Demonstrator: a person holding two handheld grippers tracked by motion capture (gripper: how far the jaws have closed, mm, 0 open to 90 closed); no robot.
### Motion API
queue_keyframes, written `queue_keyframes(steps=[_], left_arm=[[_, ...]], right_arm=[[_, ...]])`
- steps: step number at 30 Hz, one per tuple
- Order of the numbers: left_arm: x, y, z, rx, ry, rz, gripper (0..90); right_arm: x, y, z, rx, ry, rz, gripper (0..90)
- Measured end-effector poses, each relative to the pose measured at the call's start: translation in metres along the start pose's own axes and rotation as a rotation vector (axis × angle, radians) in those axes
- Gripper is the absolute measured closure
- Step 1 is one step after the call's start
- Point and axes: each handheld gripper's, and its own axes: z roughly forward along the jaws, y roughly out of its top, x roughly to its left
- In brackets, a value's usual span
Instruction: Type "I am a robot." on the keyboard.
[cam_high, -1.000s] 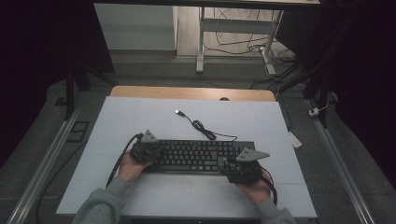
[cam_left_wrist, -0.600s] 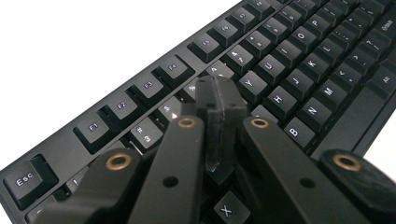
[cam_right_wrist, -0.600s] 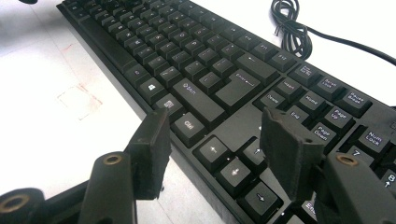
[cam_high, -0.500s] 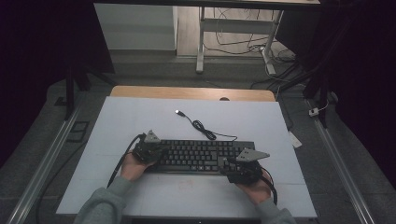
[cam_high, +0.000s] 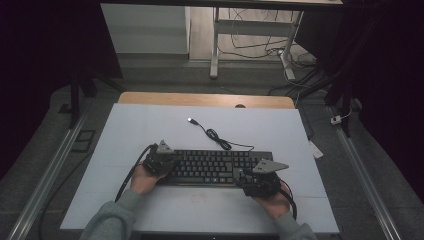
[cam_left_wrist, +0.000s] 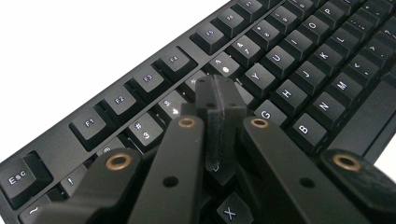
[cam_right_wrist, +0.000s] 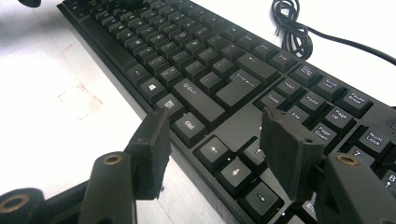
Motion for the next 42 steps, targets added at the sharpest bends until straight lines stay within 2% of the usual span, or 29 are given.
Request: queue_keyframes(steps=[10, 16, 19, 23, 35, 42], left_arm=[[0.002, -0.001, -0.017, -0.050, -0.021, -0.017, 87.9], [0.001, -0.006, -0.031, -0.082, -0.049, -0.036, 73.7], [0.000, -0.010, -0.037, -0.095, -0.049, -0.050, 62.3], [-0.001, -0.015, -0.044, -0.101, -0.041, -0.061, 51.4], [0.001, -0.031, -0.060, -0.107, -0.078, -0.110, 37.2], [-0.005, -0.038, -0.066, -0.094, -0.084, -0.103, 32.7]], right_arm=[[-0.001, 0.000, -0.001, -0.007, -0.001, 0.006, 43.4], [-0.001, 0.000, -0.002, -0.012, -0.003, 0.007, 43.4], [-0.001, 0.000, -0.003, -0.013, -0.003, 0.007, 43.4], [-0.001, 0.000, -0.002, -0.013, -0.002, 0.006, 43.4], [-0.001, 0.000, -0.003, -0.014, -0.003, 0.003, 43.3], [-0.003, 0.000, -0.005, -0.023, -0.004, 0.009, 43.3]])
